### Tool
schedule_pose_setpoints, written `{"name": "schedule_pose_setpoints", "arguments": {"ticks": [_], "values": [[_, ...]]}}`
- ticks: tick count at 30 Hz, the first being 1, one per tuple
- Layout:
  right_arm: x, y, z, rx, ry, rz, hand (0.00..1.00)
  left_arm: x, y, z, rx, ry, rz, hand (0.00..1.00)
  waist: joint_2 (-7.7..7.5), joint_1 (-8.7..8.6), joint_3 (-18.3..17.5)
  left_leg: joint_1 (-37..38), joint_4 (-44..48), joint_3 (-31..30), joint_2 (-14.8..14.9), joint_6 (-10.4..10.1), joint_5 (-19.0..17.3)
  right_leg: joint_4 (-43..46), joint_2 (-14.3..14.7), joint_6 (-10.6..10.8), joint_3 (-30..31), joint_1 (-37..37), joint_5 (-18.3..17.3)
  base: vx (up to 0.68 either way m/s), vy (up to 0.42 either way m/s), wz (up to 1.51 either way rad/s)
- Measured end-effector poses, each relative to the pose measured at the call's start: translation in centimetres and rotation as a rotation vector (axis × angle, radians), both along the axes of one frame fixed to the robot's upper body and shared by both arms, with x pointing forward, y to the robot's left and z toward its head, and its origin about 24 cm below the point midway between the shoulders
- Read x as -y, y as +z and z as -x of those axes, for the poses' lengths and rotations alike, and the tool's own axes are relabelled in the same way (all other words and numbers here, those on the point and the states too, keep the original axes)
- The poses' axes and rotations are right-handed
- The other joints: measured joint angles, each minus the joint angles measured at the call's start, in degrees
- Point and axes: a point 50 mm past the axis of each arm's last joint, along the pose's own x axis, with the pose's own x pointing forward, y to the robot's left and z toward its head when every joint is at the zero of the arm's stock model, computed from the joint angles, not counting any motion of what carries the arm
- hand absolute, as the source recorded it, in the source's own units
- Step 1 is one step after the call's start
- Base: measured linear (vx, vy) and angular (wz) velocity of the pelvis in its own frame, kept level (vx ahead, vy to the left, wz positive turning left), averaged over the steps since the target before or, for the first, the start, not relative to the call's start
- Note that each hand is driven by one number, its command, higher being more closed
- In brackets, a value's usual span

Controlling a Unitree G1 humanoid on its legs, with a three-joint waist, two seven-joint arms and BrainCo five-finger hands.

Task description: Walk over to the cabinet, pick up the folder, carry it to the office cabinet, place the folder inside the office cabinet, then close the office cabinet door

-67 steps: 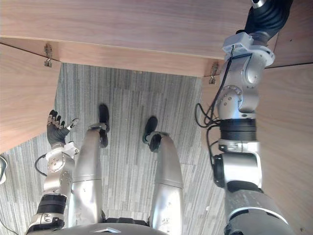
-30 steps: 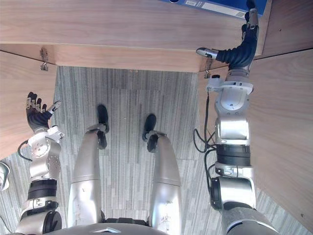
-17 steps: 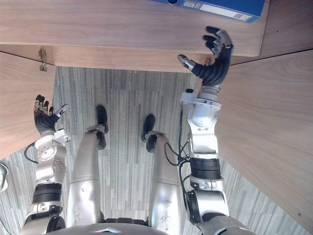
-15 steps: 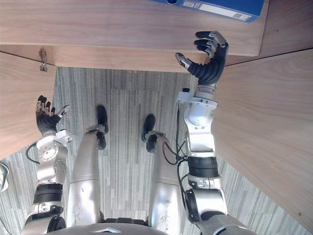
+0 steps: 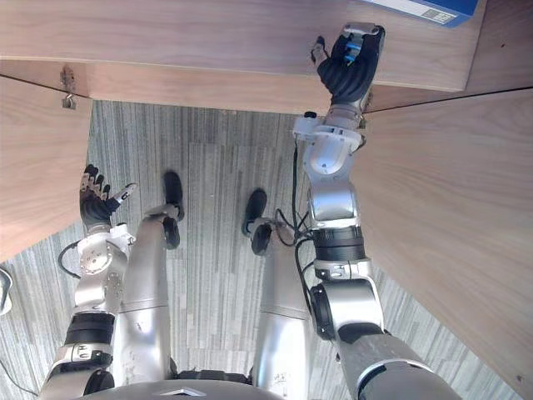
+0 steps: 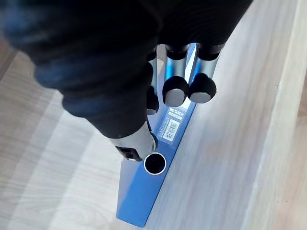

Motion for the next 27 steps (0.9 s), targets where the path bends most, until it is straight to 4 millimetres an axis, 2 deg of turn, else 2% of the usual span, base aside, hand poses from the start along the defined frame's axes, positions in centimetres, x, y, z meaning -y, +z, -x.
{"name": "schedule_pose_setpoints", "arguments": {"ticks": [4,7,19,25,27], "values": [[1.0,2.2,-0.3,0.032,-0.017,0.013,1.00,0.0,-0.2,0.0,-0.006,0.001,0.003,0.00,0.01,0.36,0.0,-2.6,1.6,-0.2,0.0,0.1,-0.1,1.7,-0.4,0.0,0.0,-2.5,-0.2,0.00,0.000,0.00],[1.7,3.1,-0.4,0.039,-0.023,0.011,1.00,-0.1,-0.3,0.0,-0.008,0.006,0.014,0.00,0.01,0.57,0.0,-3.9,2.6,-0.4,0.0,0.1,-0.4,2.5,-0.5,0.0,-0.2,-3.6,-0.4,0.00,0.000,0.00],[4.4,5.3,-1.7,0.004,-0.019,-0.065,1.00,-0.5,-0.4,0.1,0.000,0.020,0.045,0.00,0.00,0.57,0.0,-5.4,3.3,-0.8,-0.3,0.1,-0.8,3.8,-1.4,-0.2,-1.1,-4.6,-1.6,0.01,0.011,0.03],[5.0,7.0,-1.5,0.036,0.027,-0.127,1.00,-0.6,-0.4,0.1,0.001,0.021,0.052,0.00,0.00,0.42,0.0,-6.4,3.4,-1.1,-1.0,0.1,-0.8,4.7,-2.1,-0.6,-1.2,-5.5,-2.1,0.03,0.016,0.08],[5.1,6.9,-1.6,0.031,0.029,-0.134,1.00,-0.8,-0.3,0.1,0.003,0.023,0.059,0.00,0.00,0.35,0.0,-6.5,3.5,-1.3,-1.0,0.1,-0.8,4.8,-2.1,-0.6,-1.4,-5.5,-2.2,0.01,0.016,0.03]]}}
